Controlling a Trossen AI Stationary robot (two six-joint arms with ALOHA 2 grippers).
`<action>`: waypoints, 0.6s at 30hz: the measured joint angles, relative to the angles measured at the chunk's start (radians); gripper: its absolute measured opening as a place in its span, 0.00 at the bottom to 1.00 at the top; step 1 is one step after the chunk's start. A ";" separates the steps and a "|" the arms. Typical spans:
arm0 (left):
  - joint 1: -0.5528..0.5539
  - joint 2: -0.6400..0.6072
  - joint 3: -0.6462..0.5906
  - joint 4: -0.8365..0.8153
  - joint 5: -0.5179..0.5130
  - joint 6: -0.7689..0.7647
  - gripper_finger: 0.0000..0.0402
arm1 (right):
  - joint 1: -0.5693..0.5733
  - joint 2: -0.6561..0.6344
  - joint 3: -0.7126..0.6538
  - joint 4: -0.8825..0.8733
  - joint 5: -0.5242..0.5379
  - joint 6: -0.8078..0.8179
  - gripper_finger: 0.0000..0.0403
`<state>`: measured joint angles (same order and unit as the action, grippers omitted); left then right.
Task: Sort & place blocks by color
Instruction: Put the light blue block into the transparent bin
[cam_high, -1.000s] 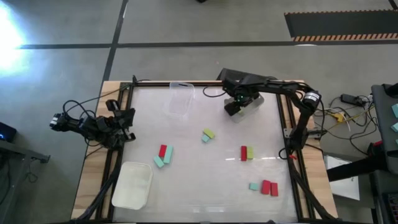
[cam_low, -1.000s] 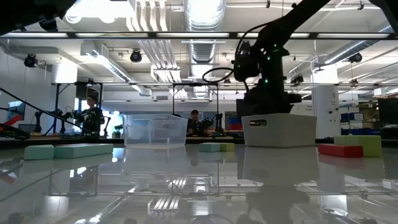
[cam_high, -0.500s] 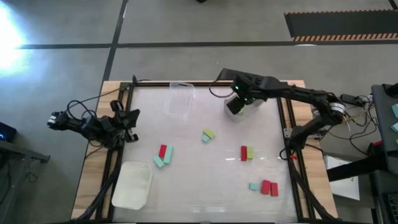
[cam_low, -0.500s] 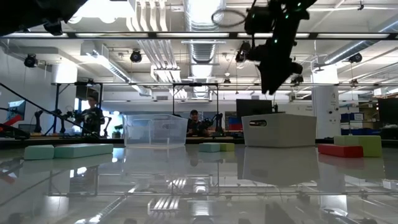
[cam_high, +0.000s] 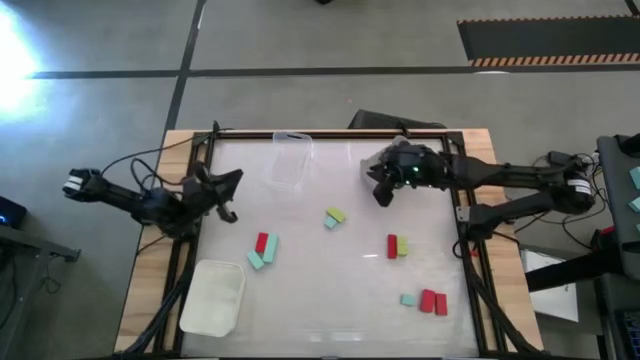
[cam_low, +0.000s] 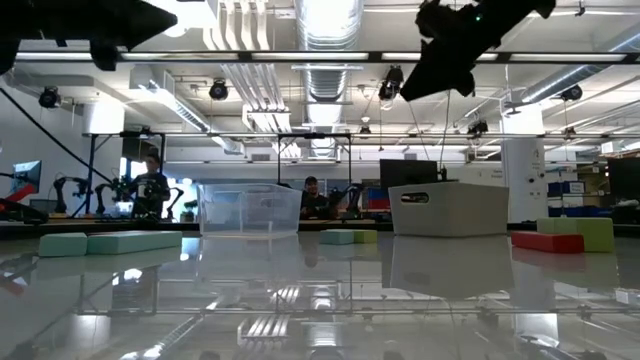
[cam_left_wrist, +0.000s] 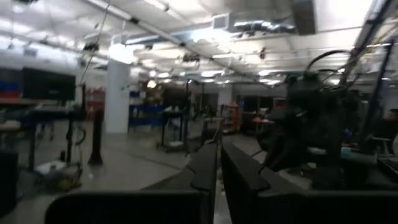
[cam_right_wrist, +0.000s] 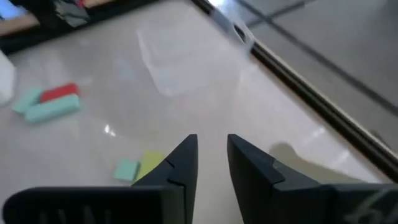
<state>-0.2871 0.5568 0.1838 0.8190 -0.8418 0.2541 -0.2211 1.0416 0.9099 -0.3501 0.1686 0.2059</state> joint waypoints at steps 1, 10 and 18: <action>0.000 0.020 0.012 -0.002 -0.015 -0.022 0.02 | 0.006 -0.015 -0.014 0.019 0.000 -0.014 0.17; 0.000 0.273 0.219 -0.277 -0.029 -0.237 0.02 | 0.030 -0.148 -0.151 0.193 -0.012 -0.165 0.11; 0.000 0.538 0.422 -0.511 -0.020 -0.328 0.02 | 0.029 -0.242 -0.260 0.287 -0.070 -0.281 0.09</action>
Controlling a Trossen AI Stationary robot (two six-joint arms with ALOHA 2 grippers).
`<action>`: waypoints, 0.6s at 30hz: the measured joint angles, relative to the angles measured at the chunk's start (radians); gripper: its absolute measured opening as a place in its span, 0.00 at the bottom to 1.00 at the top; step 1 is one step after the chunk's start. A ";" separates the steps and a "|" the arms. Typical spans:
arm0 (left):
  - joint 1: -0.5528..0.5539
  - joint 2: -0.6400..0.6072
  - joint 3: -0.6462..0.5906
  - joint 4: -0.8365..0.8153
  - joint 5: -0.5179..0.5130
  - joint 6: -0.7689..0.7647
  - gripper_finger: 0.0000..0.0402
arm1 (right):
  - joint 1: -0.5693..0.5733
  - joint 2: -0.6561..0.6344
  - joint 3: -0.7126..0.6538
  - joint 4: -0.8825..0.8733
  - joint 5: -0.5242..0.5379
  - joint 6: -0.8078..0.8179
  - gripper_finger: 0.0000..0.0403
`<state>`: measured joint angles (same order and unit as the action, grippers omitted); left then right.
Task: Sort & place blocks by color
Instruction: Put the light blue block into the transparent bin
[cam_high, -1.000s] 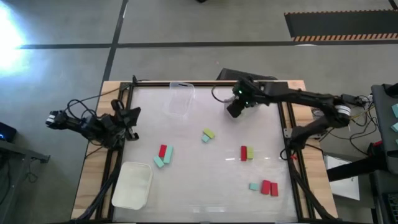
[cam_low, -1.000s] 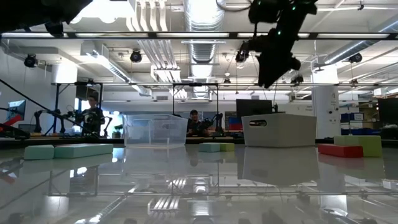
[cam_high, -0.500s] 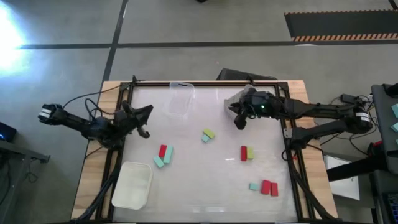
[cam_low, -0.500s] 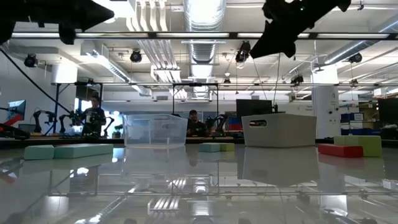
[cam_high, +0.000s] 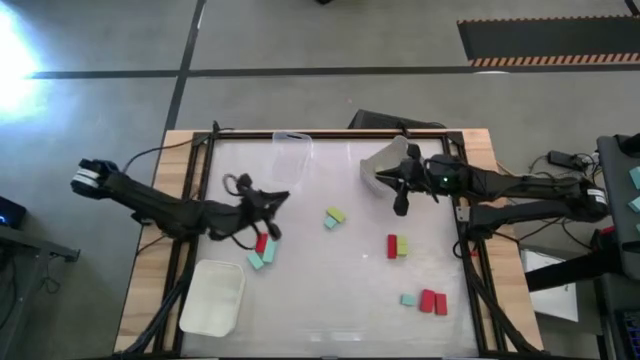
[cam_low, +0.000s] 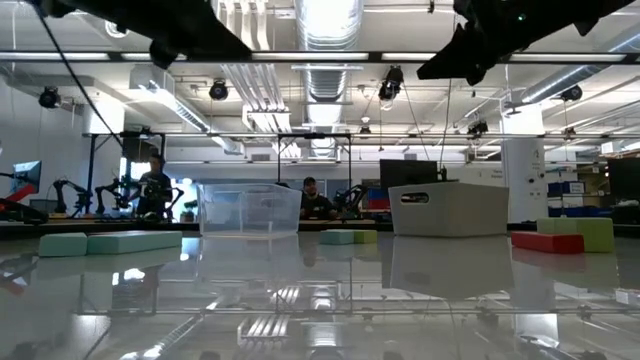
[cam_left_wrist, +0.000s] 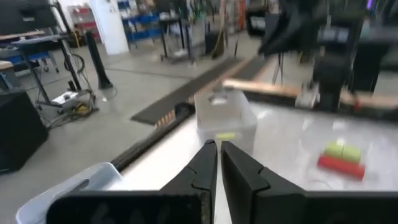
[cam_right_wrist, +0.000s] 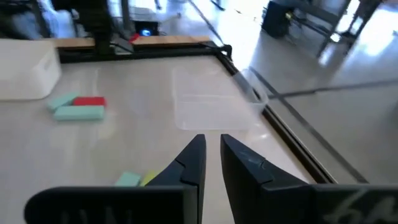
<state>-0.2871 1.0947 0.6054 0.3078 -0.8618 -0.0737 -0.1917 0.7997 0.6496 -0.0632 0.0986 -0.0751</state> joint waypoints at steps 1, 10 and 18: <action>0.000 0.030 0.022 -0.011 0.001 0.000 0.02 | 0.000 -0.013 -0.013 0.018 -0.010 -0.009 0.09; 0.066 0.260 0.210 -0.104 0.248 -0.096 0.02 | 0.000 -0.124 -0.104 0.156 -0.064 -0.113 0.09; 0.153 0.426 0.353 -0.403 0.417 -0.328 0.02 | 0.000 -0.231 -0.166 0.212 -0.160 -0.173 0.09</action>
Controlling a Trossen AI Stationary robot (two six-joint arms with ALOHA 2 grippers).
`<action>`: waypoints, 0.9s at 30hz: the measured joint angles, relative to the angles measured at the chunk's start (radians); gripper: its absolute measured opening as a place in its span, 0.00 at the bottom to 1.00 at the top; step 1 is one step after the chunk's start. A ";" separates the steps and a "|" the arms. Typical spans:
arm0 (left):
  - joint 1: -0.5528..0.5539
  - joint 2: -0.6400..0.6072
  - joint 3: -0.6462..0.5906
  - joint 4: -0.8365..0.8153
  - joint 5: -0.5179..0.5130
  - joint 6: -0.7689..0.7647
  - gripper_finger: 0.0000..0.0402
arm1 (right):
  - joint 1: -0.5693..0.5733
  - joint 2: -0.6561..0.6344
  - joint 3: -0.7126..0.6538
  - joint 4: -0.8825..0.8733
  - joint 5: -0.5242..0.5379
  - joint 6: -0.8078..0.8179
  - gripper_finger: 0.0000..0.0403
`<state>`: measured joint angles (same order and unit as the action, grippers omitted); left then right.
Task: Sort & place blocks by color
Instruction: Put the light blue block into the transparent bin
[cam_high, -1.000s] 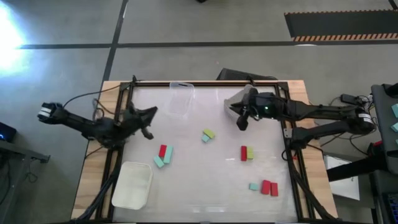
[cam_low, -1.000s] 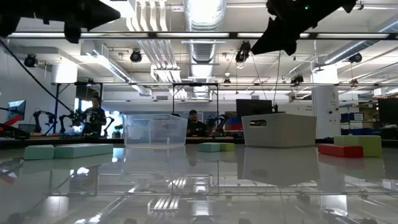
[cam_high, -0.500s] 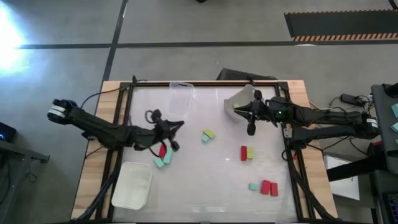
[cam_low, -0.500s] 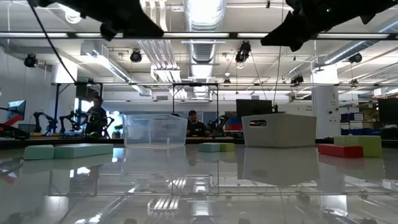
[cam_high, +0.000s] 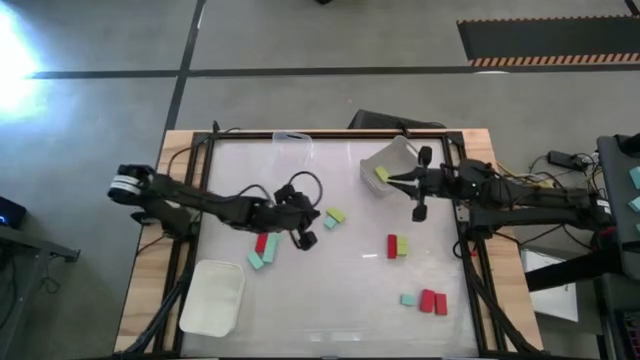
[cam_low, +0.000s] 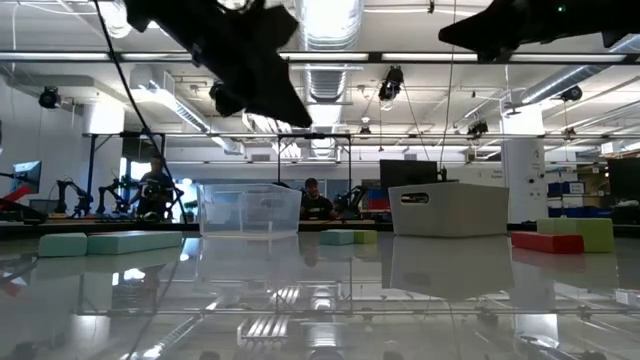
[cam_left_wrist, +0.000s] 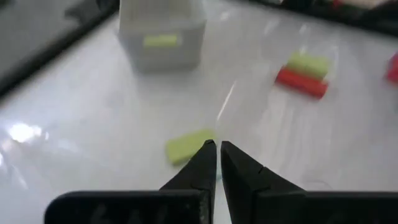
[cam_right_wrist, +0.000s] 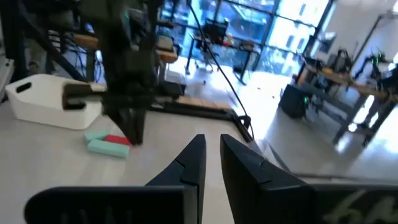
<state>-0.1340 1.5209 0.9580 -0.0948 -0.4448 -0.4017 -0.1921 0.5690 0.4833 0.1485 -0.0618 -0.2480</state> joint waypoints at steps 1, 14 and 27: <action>0.005 0.021 0.018 -0.038 0.006 -0.027 0.02 | 0.000 -0.013 -0.008 0.001 -0.002 -0.004 0.09; 0.030 0.291 0.277 -0.318 0.065 -0.135 0.05 | 0.000 -0.058 -0.027 -0.003 -0.002 -0.025 0.09; 0.056 0.392 0.285 -0.260 0.063 -0.065 0.50 | 0.000 -0.057 -0.027 -0.010 -0.001 -0.041 0.09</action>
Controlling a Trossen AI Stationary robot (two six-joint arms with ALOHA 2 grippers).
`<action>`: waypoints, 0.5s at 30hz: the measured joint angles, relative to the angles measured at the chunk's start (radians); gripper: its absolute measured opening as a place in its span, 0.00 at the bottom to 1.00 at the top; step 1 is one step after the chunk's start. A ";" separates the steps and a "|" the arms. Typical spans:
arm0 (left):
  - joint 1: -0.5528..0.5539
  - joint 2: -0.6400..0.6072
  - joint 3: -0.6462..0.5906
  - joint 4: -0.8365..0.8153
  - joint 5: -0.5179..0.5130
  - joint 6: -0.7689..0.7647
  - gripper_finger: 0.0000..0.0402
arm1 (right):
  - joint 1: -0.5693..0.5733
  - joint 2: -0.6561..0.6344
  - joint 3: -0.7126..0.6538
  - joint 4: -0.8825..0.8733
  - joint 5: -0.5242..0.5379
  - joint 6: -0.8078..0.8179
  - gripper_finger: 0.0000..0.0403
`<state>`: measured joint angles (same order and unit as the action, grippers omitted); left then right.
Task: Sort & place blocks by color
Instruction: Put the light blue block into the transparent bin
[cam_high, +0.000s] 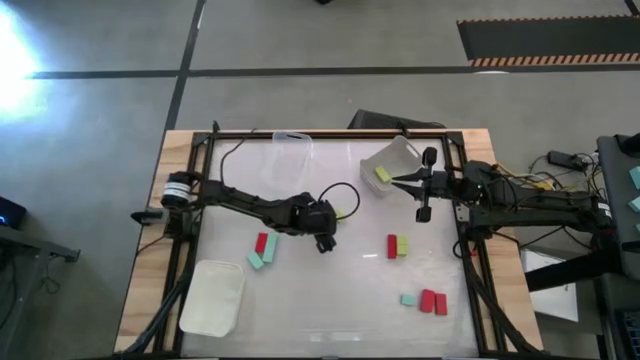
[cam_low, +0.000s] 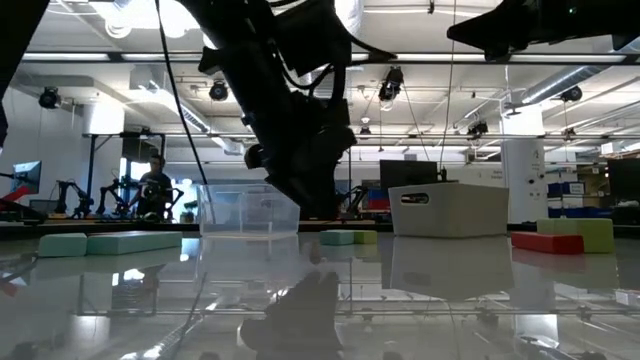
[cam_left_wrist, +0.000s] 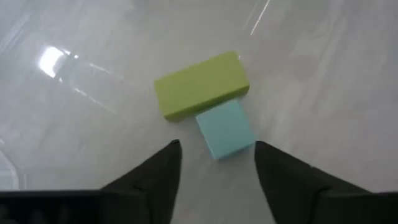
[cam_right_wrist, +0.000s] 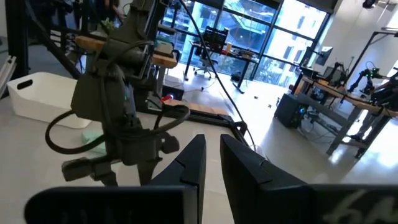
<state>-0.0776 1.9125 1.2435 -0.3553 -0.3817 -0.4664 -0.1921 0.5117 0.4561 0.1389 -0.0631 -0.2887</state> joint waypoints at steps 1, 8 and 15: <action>0.000 0.000 -0.003 0.020 0.000 -0.002 0.53 | 0.000 0.000 0.000 0.000 0.000 -0.001 0.09; 0.011 0.010 -0.008 0.110 -0.018 -0.052 0.63 | 0.000 0.000 0.000 -0.004 0.003 -0.003 0.09; 0.015 0.032 -0.013 0.110 -0.019 -0.055 0.63 | 0.000 0.002 0.000 -0.008 0.003 -0.010 0.09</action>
<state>-0.0628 1.9450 1.2304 -0.2450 -0.4007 -0.5217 -0.1921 0.5140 0.4560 0.1306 -0.0605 -0.2985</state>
